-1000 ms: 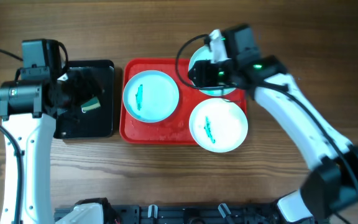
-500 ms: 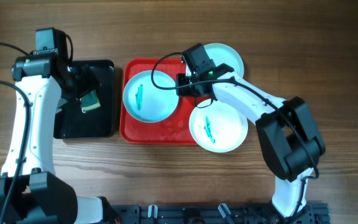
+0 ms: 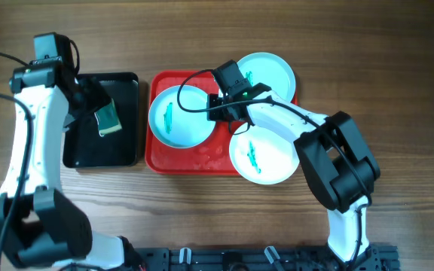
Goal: Clean dirty plates on tray and stack at the side
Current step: 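Grasp the green sponge with the left gripper and lift it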
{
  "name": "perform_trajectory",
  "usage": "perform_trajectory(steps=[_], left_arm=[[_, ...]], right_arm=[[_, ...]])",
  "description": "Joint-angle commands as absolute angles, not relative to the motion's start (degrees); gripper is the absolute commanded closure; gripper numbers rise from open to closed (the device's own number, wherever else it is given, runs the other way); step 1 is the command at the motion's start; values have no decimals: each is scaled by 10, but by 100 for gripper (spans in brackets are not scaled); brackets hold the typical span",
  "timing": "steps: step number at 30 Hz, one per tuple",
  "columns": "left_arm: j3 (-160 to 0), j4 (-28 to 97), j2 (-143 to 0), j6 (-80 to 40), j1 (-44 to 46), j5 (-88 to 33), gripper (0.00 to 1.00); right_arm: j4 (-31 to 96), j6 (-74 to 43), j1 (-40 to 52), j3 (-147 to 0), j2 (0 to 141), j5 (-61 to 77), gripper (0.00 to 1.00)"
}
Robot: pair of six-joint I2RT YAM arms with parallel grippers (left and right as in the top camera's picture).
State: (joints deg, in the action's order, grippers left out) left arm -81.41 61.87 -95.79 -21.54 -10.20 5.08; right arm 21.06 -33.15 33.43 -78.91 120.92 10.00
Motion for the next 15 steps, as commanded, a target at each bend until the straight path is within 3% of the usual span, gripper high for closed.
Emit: perform_trajectory(steps=[1,6,9,15], left_arm=[[-821,600,-1014,-215,-105,61,37],[-821,557,-1068,-171,-105,61,60],[-821,532,-1094,-138,-105,61,69],[-821,519,-1128,-106,-104,60,70]], right_arm=[[212,-340,335,-796,1232,90,96],[212,-340,335,-796,1232,90,96],[212,-340,335,-796,1232,90,95],[212,-340,335,-796,1232,90,96]])
